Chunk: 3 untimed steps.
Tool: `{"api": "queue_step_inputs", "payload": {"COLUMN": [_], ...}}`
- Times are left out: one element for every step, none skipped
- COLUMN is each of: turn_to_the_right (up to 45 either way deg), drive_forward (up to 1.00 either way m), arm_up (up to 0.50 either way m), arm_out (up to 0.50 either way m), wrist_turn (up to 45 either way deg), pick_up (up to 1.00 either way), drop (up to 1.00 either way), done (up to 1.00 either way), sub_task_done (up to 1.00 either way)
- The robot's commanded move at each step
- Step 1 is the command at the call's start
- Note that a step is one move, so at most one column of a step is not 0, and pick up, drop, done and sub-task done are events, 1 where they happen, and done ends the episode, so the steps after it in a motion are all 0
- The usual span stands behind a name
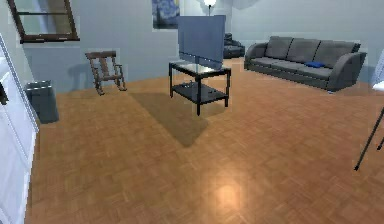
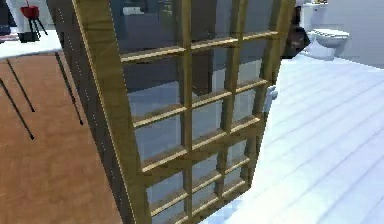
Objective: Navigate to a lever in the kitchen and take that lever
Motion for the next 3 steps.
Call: {"api": "queue_step_inputs", "payload": {"turn_to_the_right": [0.0,0.0,42.0], "drive_forward": [0.15,0.35,0.0], "arm_up": [0.0,0.0,0.0], "arm_out": [0.0,0.0,0.0], "wrist_turn": [0.0,0.0,0.0], "pick_up": [0.0,0.0,0.0], "drop": [0.0,0.0,0.0], "done": [0.0,0.0,0.0], "sub_task_done": [0.0,0.0,0.0]}}
